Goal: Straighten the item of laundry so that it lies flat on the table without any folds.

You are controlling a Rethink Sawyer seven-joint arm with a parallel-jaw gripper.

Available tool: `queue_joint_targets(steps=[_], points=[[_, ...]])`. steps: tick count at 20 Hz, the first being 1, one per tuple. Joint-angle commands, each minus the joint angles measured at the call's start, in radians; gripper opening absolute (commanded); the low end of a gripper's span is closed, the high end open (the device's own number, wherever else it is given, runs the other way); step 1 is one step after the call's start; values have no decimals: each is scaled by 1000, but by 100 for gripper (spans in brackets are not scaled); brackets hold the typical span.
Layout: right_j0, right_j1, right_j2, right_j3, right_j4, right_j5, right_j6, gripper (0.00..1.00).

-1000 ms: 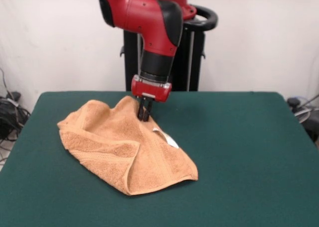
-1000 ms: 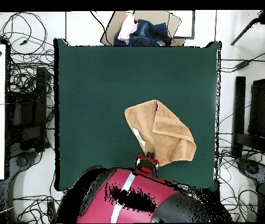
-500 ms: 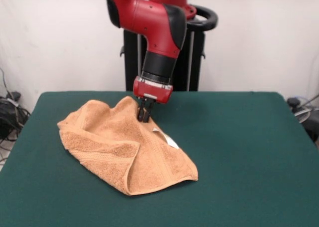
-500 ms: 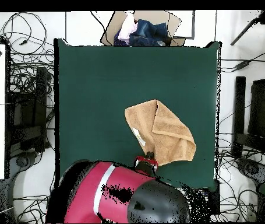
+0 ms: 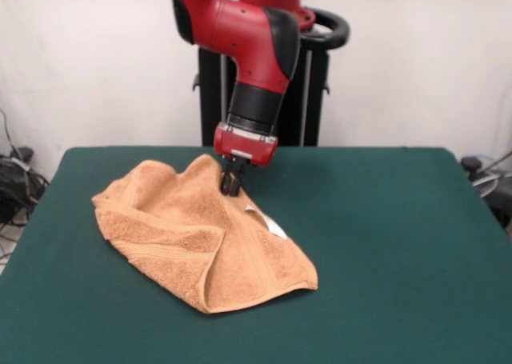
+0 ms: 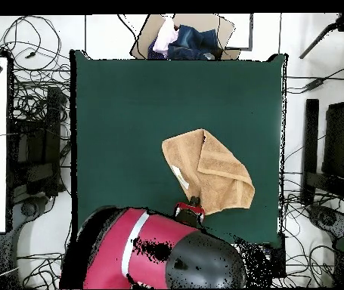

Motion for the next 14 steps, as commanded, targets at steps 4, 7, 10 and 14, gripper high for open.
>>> queue_joint_targets(steps=[4, 7, 10, 14], points=[[-57, 67, 226, -114, 65, 228, 200, 0], [-78, 31, 267, -82, 35, 253, 205, 0], [-90, 1, 305, -54, 19, 271, 213, 0], [-87, -21, 335, -30, 33, 281, 228, 0]])
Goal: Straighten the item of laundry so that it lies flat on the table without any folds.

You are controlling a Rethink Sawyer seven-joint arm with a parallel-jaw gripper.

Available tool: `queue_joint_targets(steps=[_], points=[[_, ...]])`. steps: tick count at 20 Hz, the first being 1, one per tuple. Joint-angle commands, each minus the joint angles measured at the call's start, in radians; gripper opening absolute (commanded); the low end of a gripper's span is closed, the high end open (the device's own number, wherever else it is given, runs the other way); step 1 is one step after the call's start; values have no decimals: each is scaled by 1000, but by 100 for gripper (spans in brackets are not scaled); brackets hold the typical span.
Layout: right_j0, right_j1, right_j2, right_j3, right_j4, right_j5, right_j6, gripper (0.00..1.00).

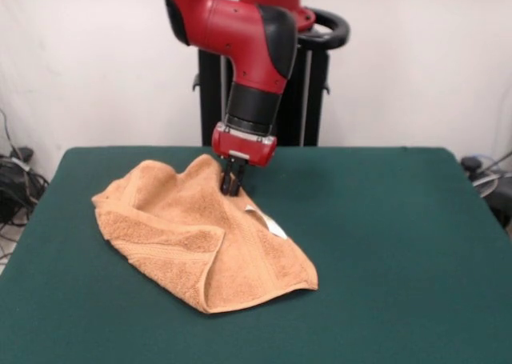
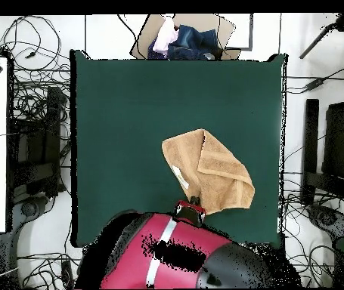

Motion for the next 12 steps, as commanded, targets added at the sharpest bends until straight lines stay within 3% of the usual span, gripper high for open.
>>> queue_joint_targets(steps=[1, 12], points=[[2, 41, 263, -38, 44, 164, 231, 0], [92, 3, 302, -6, 191, 218, 282, 0]])
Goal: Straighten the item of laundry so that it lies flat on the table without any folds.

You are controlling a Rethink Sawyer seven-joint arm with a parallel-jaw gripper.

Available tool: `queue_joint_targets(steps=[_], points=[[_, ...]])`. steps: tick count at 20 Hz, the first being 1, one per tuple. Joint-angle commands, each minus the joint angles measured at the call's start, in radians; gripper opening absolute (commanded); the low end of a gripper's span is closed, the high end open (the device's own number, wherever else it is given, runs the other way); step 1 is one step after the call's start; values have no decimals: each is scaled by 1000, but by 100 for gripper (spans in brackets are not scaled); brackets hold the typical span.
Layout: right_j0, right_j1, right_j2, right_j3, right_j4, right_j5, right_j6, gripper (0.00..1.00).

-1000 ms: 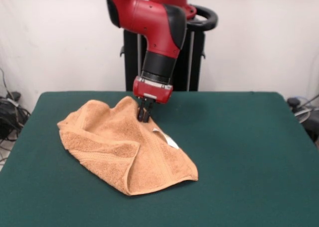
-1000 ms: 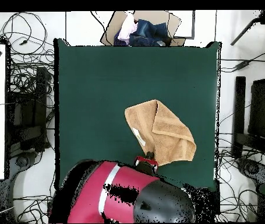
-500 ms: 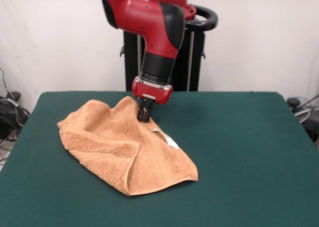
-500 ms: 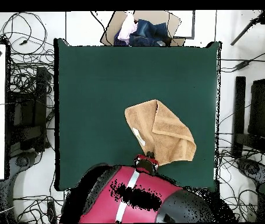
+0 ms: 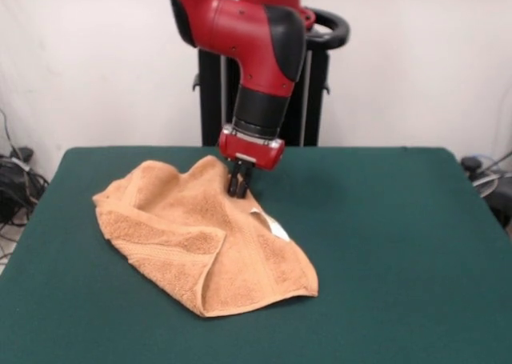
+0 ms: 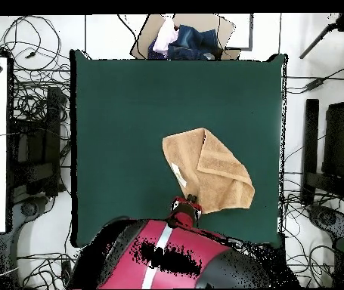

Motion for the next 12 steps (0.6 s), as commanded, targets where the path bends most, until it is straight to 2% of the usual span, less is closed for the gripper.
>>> queue_joint_targets(steps=[1, 6, 12], points=[[74, 33, 275, -5, 125, 129, 284, 0], [66, -7, 319, 22, 141, 163, 288, 0], [60, -8, 358, 26, 161, 164, 284, 0]])
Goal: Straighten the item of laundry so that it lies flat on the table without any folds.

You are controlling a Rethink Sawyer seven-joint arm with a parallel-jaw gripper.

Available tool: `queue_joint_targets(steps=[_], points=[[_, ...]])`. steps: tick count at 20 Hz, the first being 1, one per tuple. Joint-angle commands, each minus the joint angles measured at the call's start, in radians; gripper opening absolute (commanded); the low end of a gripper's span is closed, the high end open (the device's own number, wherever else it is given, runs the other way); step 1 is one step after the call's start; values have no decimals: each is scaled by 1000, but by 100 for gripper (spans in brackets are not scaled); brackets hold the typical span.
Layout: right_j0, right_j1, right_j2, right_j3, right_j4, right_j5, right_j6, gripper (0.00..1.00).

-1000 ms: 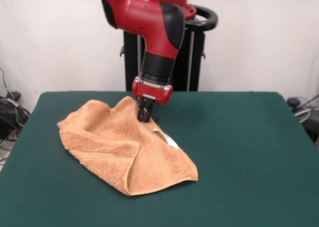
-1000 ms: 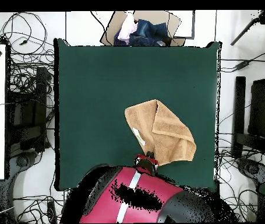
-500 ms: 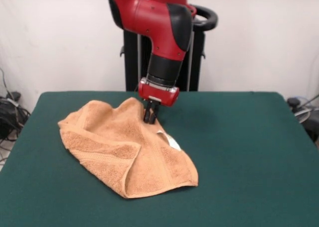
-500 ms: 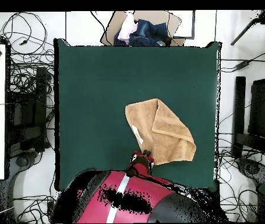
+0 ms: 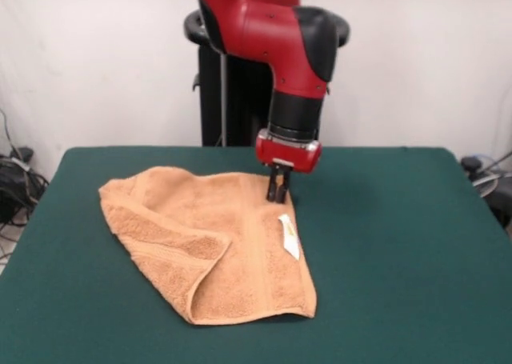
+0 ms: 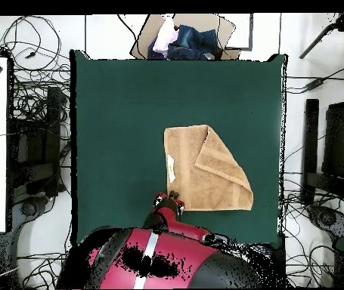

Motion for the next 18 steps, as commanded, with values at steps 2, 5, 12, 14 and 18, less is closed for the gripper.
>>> queue_joint_targets(steps=[2, 5, 12, 14, 18], points=[[23, 43, 259, -13, 80, 105, 284, 0], [17, 40, 271, 3, 79, 97, 284, 0], [2, 3, 293, 49, 81, 110, 284, 0], [3, -1, 298, 60, 85, 108, 289, 0], [2, -11, 302, 84, 93, 100, 294, 0]])
